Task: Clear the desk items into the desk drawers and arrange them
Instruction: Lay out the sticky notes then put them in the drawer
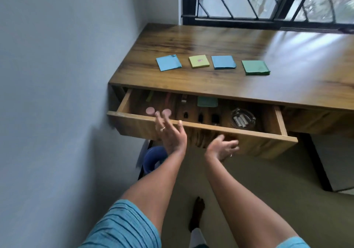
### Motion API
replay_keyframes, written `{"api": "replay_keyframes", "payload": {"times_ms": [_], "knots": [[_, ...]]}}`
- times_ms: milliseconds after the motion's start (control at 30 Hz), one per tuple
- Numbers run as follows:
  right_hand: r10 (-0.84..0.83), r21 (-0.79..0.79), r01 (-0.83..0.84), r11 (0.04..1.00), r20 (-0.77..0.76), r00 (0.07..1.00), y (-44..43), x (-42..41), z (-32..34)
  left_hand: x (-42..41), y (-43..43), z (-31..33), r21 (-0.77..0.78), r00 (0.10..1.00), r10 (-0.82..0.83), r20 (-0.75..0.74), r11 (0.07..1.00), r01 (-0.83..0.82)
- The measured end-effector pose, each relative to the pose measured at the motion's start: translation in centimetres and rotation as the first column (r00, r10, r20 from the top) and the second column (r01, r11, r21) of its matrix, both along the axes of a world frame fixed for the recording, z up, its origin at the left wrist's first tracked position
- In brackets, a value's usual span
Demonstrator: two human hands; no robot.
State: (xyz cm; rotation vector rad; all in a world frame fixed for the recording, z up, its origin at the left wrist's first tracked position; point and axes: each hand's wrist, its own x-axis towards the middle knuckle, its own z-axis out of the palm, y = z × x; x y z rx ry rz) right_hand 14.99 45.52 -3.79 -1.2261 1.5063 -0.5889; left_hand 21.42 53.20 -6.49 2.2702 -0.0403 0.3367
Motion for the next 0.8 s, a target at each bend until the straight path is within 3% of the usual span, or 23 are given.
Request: {"api": "replay_keyframes", "payload": {"times_ms": [33,67,133,267,333,467,667,800], "knots": [[0.076,-0.193,-0.089,0.977,-0.075,0.994,0.6,-0.4,0.0,0.0,0.3,0.7,0.2,0.98,-0.151,0.126,0.972,0.124],[0.199,-0.306,-0.238,0.922,-0.155,0.968,1.3,-0.8,0.7,0.3,0.5,1.1,0.339,0.946,-0.302,0.119,0.908,0.247],[0.356,-0.442,-0.504,0.742,-0.377,0.855,1.5,-1.2,0.7,0.3,1.0,2.5,0.456,0.874,-0.48,-0.073,0.763,0.458],[0.539,-0.314,-0.855,0.413,-0.672,0.507,0.8,-1.6,0.2,0.0,1.9,4.3,0.459,0.809,-0.53,-0.255,0.67,0.583],[0.52,-0.286,-0.9,0.328,-0.741,0.425,0.8,-1.9,0.1,-0.5,2.1,4.9,0.467,0.804,-0.519,-0.289,0.657,0.592],[0.438,-0.283,-0.916,0.283,-0.812,0.386,1.7,-3.1,1.3,-2.9,3.0,4.4,0.518,0.824,-0.485,-0.293,0.644,0.563],[0.456,-0.238,-0.949,0.208,-0.835,0.309,3.6,-6.9,2.7,-7.2,6.1,3.9,0.543,0.82,-0.497,-0.284,0.622,0.564],[0.52,-0.212,-0.952,0.223,-0.8,0.3,4.6,-9.3,4.1,-9.1,6.7,5.1,0.503,0.815,-0.456,-0.358,0.642,0.579]]}}
